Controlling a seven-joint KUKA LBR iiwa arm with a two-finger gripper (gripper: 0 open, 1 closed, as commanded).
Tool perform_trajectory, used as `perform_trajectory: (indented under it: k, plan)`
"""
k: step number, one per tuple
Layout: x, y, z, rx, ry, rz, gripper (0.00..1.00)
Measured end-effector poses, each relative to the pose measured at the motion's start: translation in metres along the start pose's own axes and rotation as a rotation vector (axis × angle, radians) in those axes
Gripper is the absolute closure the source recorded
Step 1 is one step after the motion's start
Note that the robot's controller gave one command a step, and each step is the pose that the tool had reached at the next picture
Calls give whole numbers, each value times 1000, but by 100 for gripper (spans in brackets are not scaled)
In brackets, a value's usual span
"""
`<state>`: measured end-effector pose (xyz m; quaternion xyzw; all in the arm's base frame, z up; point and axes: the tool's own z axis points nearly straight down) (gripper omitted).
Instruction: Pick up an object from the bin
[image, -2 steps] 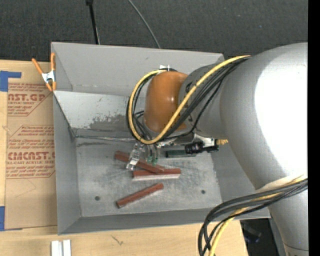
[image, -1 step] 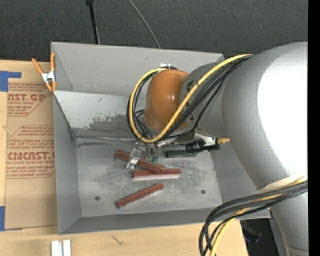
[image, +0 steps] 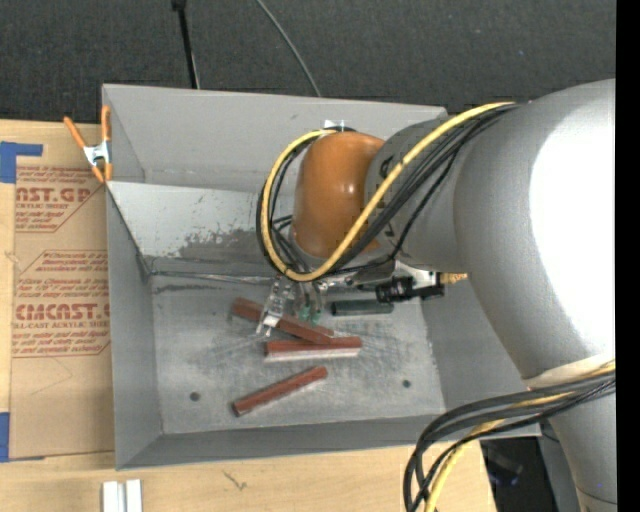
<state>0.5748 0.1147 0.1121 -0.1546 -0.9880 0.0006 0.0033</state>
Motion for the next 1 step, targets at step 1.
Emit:
perform_trajectory:
  k: [1]
  plan:
    - [0, 0, -30, 1, 1, 0, 100]
